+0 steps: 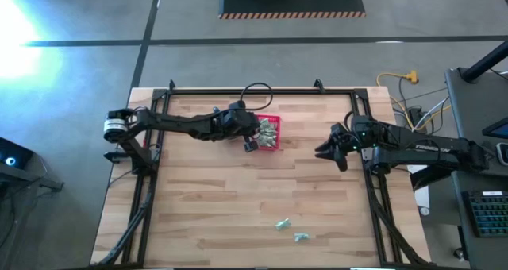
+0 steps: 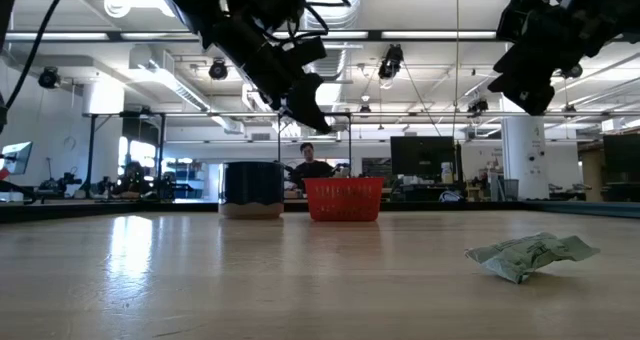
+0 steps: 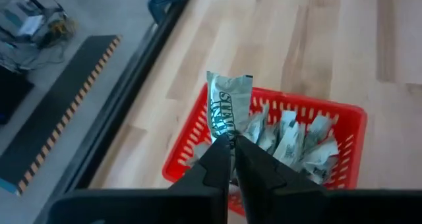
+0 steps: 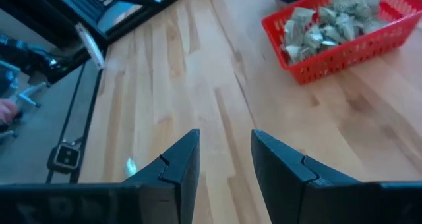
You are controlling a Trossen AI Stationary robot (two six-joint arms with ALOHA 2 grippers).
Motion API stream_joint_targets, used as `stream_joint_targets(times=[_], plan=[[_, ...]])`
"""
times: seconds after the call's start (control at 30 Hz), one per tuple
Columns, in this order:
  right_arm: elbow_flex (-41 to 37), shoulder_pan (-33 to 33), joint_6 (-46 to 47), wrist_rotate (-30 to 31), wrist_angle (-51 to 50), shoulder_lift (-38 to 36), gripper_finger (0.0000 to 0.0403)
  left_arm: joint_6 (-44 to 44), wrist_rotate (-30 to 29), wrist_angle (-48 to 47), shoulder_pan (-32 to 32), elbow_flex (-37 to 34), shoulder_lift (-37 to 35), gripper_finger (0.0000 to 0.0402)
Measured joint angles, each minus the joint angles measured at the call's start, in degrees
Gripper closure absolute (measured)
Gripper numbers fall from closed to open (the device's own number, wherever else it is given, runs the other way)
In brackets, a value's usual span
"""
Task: Pick and place Stevia / Truvia into bins
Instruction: Put the stevia packet into the basket
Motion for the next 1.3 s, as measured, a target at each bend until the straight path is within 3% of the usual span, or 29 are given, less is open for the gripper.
stream_joint_targets(times=[0.33,0.53,0.73,0.97,1.1,1.2,1.3], plan=[[-0.1,1.2,2.4,1.0,4.3,2.5,0.0275,0.0,3.4,0.0,0.5,0.7,3.3,0.03],[-0.4,9.4,1.6,-2.6,6.4,8.5,0.0275,-6.4,3.9,-4.2,-0.3,0.7,0.4,0.0253],[-0.4,20.6,0.0,2.5,13.5,18.3,0.0275,-9.8,10.4,-15.6,-0.4,0.6,-5.3,0.0244],[-0.4,28.7,-4.8,5.2,31.0,32.9,0.0281,-10.6,10.9,-23.6,-0.8,0.3,-10.4,0.0244],[-0.4,31.1,0.8,2.2,40.5,41.3,0.0282,-10.5,10.9,-25.2,-1.1,0.3,-12.1,0.0244],[1.6,33.3,8.3,0.5,40.6,46.8,0.0284,-10.5,10.9,-27.8,-1.3,0.2,-13.0,0.0244],[5.2,38.3,9.1,1.4,40.4,51.2,0.029,-10.5,10.9,-30.4,-1.5,0.2,-13.4,0.0244]])
